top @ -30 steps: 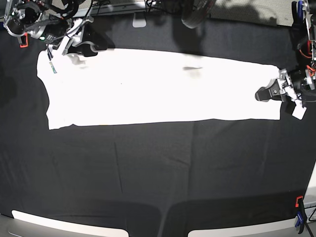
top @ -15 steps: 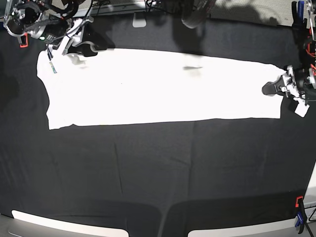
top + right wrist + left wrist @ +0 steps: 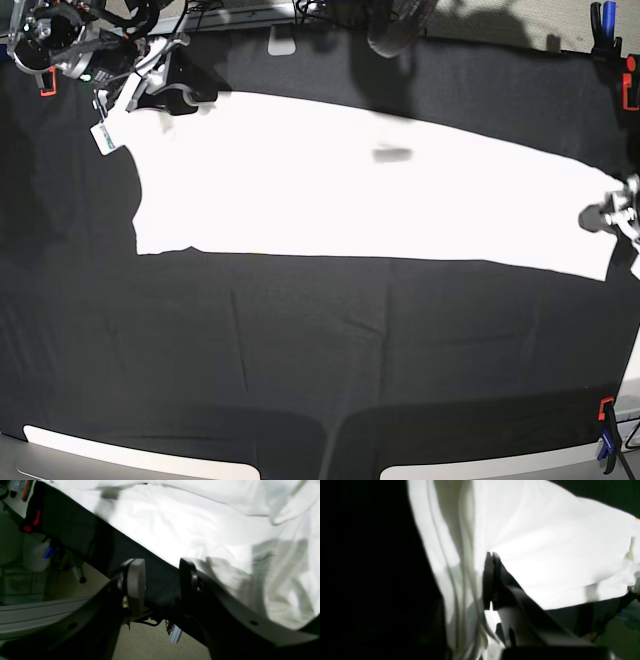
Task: Layout the t-shirt on the table in an organized manner, then fold the t-shirt properly
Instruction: 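Grasp the band end with the left gripper and lift it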
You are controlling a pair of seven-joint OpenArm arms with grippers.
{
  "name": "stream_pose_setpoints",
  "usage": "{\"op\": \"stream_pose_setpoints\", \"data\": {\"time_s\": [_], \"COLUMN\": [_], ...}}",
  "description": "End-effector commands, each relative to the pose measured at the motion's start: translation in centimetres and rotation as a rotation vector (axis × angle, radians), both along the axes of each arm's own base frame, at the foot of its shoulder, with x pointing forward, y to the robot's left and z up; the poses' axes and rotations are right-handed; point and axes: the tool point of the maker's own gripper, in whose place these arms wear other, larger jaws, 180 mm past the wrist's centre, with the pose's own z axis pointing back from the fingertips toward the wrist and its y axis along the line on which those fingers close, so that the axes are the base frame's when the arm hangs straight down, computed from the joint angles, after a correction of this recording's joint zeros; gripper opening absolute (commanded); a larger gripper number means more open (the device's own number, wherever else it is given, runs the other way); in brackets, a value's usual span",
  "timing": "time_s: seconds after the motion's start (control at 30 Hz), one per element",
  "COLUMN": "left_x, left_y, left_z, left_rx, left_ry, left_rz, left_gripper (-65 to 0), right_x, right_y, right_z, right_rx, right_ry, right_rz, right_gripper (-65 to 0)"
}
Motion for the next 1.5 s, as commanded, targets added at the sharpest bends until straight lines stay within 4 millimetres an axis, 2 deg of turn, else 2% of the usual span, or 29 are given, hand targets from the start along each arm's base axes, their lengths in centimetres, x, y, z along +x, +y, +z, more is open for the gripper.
{"op": "stream_pose_setpoints", "data": {"time_s": [0.0,0.1,0.23,0.67,0.93,1.07,1.17,1.43,1.47], "left_x": [1.4,1.2,1.0,-0.5,-0.6,-0.7,-0.8,-1.0,-1.0], "left_y": [1.4,1.3,-0.7,-14.8,-22.7,-25.8,-27.1,-27.3,-27.5], "left_z": [2.4,2.8,3.0,2.3,2.4,2.7,3.0,3.1,3.4], "left_rx": [0.043,0.109,0.121,-0.036,-0.216,-0.29,-0.32,-0.332,-0.352], "left_ry": [-0.059,-0.041,-0.021,-0.077,-0.118,-0.128,-0.136,-0.129,-0.137], "left_rz": [-0.006,-0.061,-0.098,-0.304,-0.332,-0.342,-0.349,-0.362,-0.361], "left_gripper": [-65.0,-65.0,-65.0,-65.0,-65.0,-65.0,-65.0,-65.0,-62.0], "right_x": [0.4,0.4,0.4,0.4,0.4,0.4,0.6,1.0,1.0], "right_y": [0.2,0.2,0.2,0.2,0.2,0.2,0.2,0.2,0.2], "right_z": [0.9,0.9,0.9,0.9,0.9,1.0,1.1,1.4,1.4], "right_rx": [0.015,0.015,0.015,0.014,0.015,0.015,0.022,0.032,0.032], "right_ry": [-0.036,-0.035,-0.036,-0.036,-0.037,-0.037,-0.05,-0.07,-0.07], "right_rz": [0.008,0.008,0.008,0.008,0.008,0.008,0.001,-0.01,-0.01], "right_gripper": [-42.8,-42.8,-42.8,-42.8,-42.8,-42.8,-42.7,-42.0,-39.8]}}
